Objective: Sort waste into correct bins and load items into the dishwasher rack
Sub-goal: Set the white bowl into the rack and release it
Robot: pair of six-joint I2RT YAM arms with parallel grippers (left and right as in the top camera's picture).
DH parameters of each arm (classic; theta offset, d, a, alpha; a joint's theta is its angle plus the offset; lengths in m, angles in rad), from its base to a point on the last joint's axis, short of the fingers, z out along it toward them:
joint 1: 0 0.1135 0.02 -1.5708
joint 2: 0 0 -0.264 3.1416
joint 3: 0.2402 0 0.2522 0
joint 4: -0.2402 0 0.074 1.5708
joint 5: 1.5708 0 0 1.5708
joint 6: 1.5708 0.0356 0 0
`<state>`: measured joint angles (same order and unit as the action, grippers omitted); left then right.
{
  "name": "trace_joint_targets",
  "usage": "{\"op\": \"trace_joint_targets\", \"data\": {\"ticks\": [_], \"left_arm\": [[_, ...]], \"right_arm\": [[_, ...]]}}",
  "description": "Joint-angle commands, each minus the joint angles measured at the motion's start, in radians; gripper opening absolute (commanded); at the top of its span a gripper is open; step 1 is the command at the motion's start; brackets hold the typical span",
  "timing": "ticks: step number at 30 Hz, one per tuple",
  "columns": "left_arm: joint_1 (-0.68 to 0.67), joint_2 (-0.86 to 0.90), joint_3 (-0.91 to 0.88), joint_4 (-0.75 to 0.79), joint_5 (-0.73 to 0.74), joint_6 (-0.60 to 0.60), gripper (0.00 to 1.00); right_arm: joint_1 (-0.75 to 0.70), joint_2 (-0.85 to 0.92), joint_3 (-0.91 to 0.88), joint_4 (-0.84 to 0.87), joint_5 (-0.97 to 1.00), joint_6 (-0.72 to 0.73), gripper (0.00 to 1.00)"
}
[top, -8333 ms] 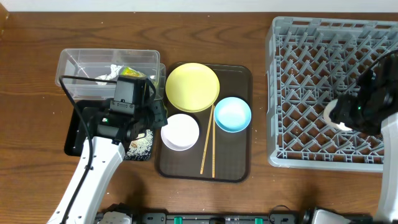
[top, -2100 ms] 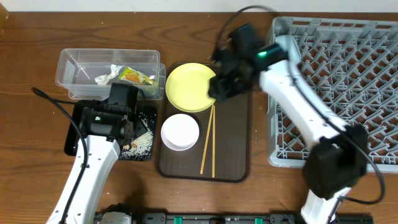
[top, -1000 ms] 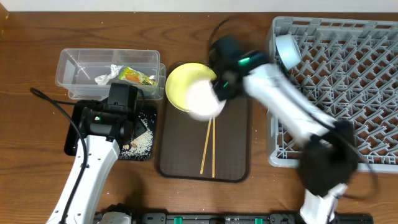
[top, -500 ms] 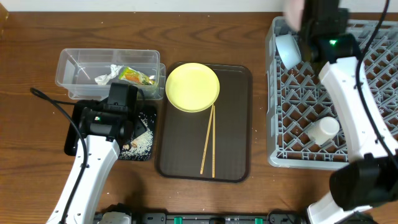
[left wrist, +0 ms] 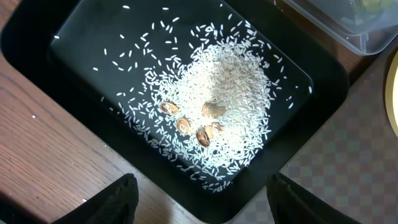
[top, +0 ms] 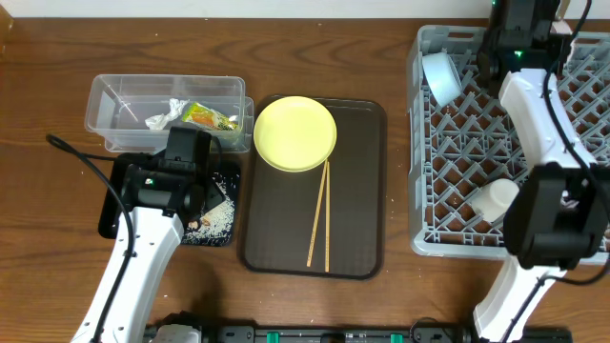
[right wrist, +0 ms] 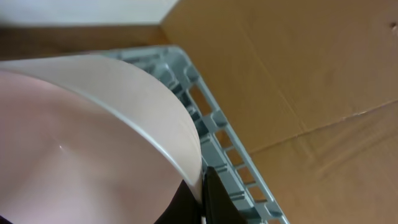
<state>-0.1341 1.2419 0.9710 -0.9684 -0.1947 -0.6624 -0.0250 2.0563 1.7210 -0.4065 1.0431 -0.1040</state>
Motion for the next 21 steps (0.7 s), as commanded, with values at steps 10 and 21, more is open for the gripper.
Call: {"op": "trace_joint_targets", "data": {"ticks": [10, 21], "left_arm": [[0.005, 0.006, -0.001, 0.009, -0.023, -0.017, 0.69], [0.005, 0.006, -0.001, 0.012, -0.023, -0.017, 0.69]], "right_arm": [[0.034, 0.083, -0.002, -0.081, -0.077, 0.056, 0.01], [0.111, 0.083, -0.002, -0.186, -0.083, 0.113, 0.06]]}}
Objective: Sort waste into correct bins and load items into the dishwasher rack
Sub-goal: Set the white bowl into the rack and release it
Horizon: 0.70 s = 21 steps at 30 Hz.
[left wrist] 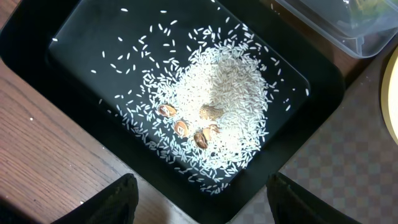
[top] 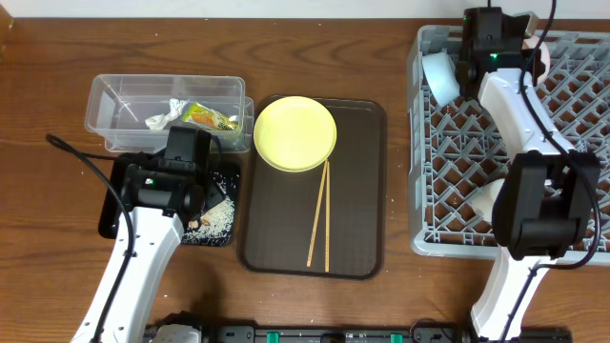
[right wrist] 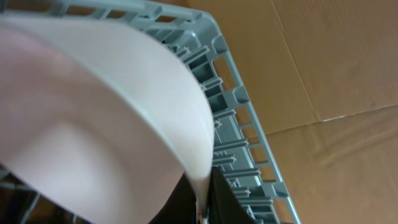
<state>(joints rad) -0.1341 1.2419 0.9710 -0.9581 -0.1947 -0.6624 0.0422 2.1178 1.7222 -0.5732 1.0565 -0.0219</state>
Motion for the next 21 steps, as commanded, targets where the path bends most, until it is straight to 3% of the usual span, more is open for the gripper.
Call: {"op": "trace_joint_targets", "data": {"ticks": [1, 4, 8, 16, 21], "left_arm": [[0.005, 0.006, -0.001, 0.002, -0.023, -0.017, 0.69], [0.005, 0.006, -0.001, 0.002, -0.023, -0.017, 0.69], [0.005, 0.006, -0.001, 0.002, -0.023, -0.016, 0.69], [0.005, 0.006, -0.001, 0.001, -0.023, -0.016, 0.69], [0.005, 0.006, -0.001, 0.001, -0.023, -0.016, 0.69]], "right_arm": [[0.05, 0.022, -0.003, -0.034, -0.097, 0.041, 0.07], [0.066, 0.022, -0.003, -0.098, -0.098, 0.087, 0.11], [0.085, 0.022, -0.003, -0.193, -0.18, 0.104, 0.28], [0.09, 0.003, -0.003, -0.303, -0.275, 0.202, 0.32], [0.09, -0.09, -0.002, -0.304, -0.335, 0.201, 0.45]]}}
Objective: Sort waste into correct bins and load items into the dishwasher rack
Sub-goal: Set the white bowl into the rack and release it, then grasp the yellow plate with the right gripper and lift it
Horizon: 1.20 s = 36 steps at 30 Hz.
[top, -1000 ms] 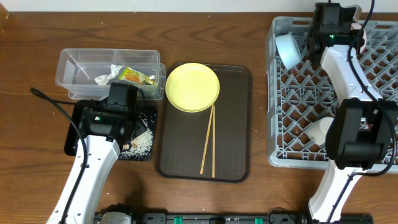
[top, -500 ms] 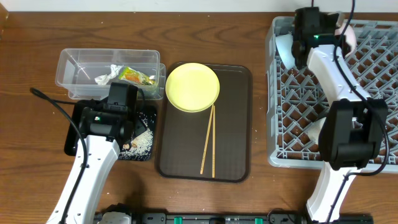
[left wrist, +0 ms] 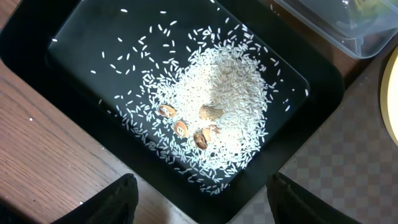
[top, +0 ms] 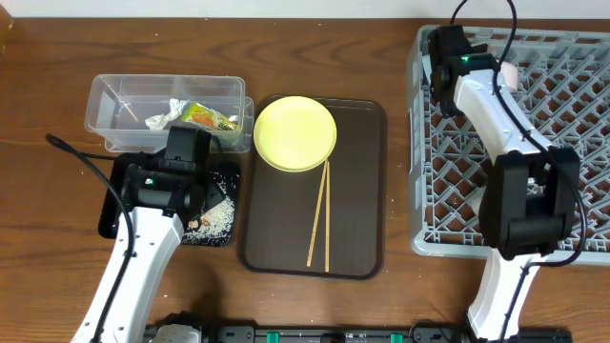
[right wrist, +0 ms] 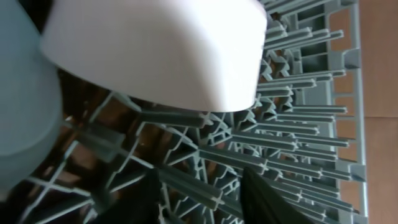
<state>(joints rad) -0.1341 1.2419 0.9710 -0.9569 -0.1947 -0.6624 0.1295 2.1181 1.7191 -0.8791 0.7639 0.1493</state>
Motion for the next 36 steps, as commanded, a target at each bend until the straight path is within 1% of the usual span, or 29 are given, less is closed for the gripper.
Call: {"op": "trace_joint_targets", "data": {"ticks": [1, 3, 5, 6, 10, 12, 14, 23, 29, 32, 36], "left_arm": [[0.005, 0.006, -0.001, 0.0, -0.023, -0.016, 0.69], [0.005, 0.006, -0.001, 0.0, -0.023, -0.016, 0.69], [0.005, 0.006, -0.001, 0.001, -0.023, -0.016, 0.69], [0.005, 0.006, -0.001, 0.001, -0.023, -0.016, 0.69], [0.005, 0.006, -0.001, 0.0, -0.023, -0.016, 0.69], [0.005, 0.006, -0.001, 0.0, -0.023, -0.016, 0.69], [0.005, 0.006, -0.001, 0.0, -0.023, -0.016, 0.7], [0.005, 0.006, -0.001, 0.0, -0.023, -0.016, 0.7], [0.005, 0.006, -0.001, 0.0, -0.023, -0.016, 0.7], [0.005, 0.006, -0.001, 0.0, -0.023, -0.016, 0.69], [0.005, 0.006, -0.001, 0.0, -0.023, -0.016, 0.69]], "right_arm": [[0.003, -0.116, 0.001, 0.008, -0.07, 0.03, 0.51], [0.003, -0.177, 0.001, 0.019, -0.201, 0.029, 0.58], [0.004, -0.234, 0.001, 0.023, -0.42, 0.028, 0.59], [0.005, -0.259, 0.001, 0.024, -0.574, 0.024, 0.6], [0.025, -0.288, 0.001, 0.051, -1.051, 0.006, 0.6], [0.048, -0.279, 0.0, 0.058, -1.156, 0.007, 0.59], [0.084, -0.264, 0.0, 0.054, -1.156, 0.006, 0.6], [0.255, -0.11, -0.001, 0.052, -0.991, 0.019, 0.61], [0.324, 0.019, -0.001, 0.062, -0.857, 0.143, 0.6], [0.337, 0.068, -0.001, 0.083, -0.858, 0.183, 0.59], [0.353, 0.121, -0.001, 0.113, -0.858, 0.224, 0.5]]}}
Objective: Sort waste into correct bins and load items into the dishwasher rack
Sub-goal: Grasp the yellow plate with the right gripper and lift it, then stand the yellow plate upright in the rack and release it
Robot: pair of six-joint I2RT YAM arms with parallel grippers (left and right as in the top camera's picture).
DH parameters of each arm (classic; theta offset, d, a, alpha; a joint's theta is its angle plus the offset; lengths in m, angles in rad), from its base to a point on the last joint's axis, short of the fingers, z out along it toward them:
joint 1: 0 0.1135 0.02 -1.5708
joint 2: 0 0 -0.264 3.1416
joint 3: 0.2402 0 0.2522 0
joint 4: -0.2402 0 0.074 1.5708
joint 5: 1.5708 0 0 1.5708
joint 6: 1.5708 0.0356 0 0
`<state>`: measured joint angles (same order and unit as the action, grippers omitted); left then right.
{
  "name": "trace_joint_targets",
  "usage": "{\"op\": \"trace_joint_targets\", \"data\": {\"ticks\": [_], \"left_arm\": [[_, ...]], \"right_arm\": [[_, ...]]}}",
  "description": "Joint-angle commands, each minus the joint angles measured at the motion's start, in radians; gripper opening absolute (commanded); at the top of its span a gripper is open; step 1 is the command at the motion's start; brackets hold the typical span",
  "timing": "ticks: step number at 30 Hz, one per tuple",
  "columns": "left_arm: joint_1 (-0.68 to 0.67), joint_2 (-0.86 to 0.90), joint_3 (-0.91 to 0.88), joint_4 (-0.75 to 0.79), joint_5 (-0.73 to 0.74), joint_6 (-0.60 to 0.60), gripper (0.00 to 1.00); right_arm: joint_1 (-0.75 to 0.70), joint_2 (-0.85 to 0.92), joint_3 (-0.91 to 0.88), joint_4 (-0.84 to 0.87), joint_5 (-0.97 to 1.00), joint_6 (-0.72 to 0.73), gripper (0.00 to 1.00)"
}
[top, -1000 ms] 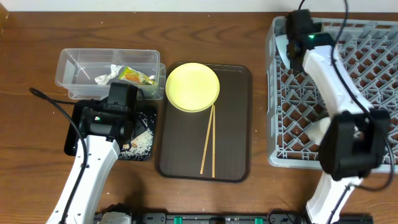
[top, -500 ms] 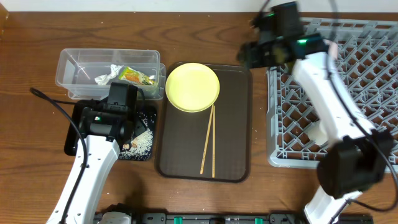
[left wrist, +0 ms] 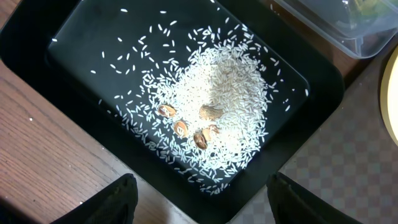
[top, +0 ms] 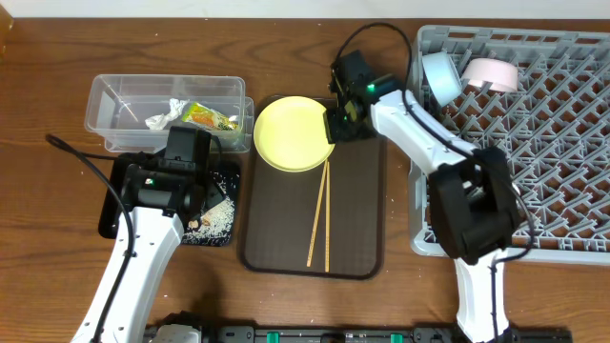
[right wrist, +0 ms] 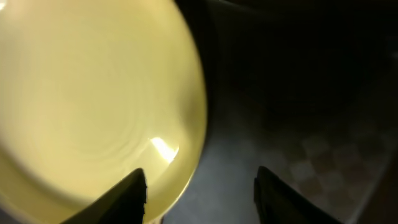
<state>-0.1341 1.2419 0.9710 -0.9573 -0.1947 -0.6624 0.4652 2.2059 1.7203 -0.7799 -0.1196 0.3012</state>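
A yellow plate (top: 291,133) lies at the far end of the dark tray (top: 357,210), with two chopsticks (top: 319,214) below it. My right gripper (top: 341,124) hangs open over the plate's right edge; in the right wrist view the plate (right wrist: 93,93) fills the left side, and one finger is over its rim while the other is over the tray (right wrist: 292,93). A pink bowl (top: 491,71) and a grey bowl (top: 440,74) stand in the dishwasher rack (top: 562,143). My left gripper (left wrist: 202,202) is open and empty above the black bin (left wrist: 323,99) of rice.
A clear bin (top: 124,100) at the far left holds a crumpled napkin and a yellow wrapper (top: 208,116). Nut shells (left wrist: 186,124) lie in the rice. The right arm stretches from the rack across to the tray.
My right gripper has moved from over the rack's far left corner to above the right edge of the yellow plate, still open. The left arm has not moved.
My right gripper first held the pink bowl at the rack's far end, and still held it lower by the rack wall a moment later. Then it was open with the bowl standing in the rack. Now it is over the plate on the tray.
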Motion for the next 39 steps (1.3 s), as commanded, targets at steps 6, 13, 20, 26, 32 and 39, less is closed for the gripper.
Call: {"op": "trace_joint_targets", "data": {"ticks": [6, 13, 20, 26, 32, 39], "left_arm": [[0.005, 0.006, -0.001, 0.0, -0.023, -0.016, 0.7], [0.005, 0.006, -0.001, 0.0, -0.023, -0.016, 0.69], [0.005, 0.006, -0.001, 0.0, -0.023, -0.016, 0.7], [0.005, 0.006, -0.001, 0.001, -0.023, -0.016, 0.7], [0.005, 0.006, -0.001, 0.001, -0.023, -0.016, 0.69], [0.005, 0.006, -0.001, 0.001, -0.023, -0.016, 0.69]], "right_arm": [[0.021, 0.071, -0.002, 0.054, 0.025, 0.173, 0.23], [0.006, 0.042, 0.0, 0.127, 0.026, 0.174, 0.01], [-0.064, -0.116, 0.0, 0.16, 0.07, 0.117, 0.01], [-0.144, -0.323, 0.0, 0.076, 0.136, -0.069, 0.01], [-0.229, -0.497, 0.0, -0.032, 0.433, -0.171, 0.01], [-0.311, -0.595, 0.0, -0.054, 0.84, -0.326, 0.01]]}}
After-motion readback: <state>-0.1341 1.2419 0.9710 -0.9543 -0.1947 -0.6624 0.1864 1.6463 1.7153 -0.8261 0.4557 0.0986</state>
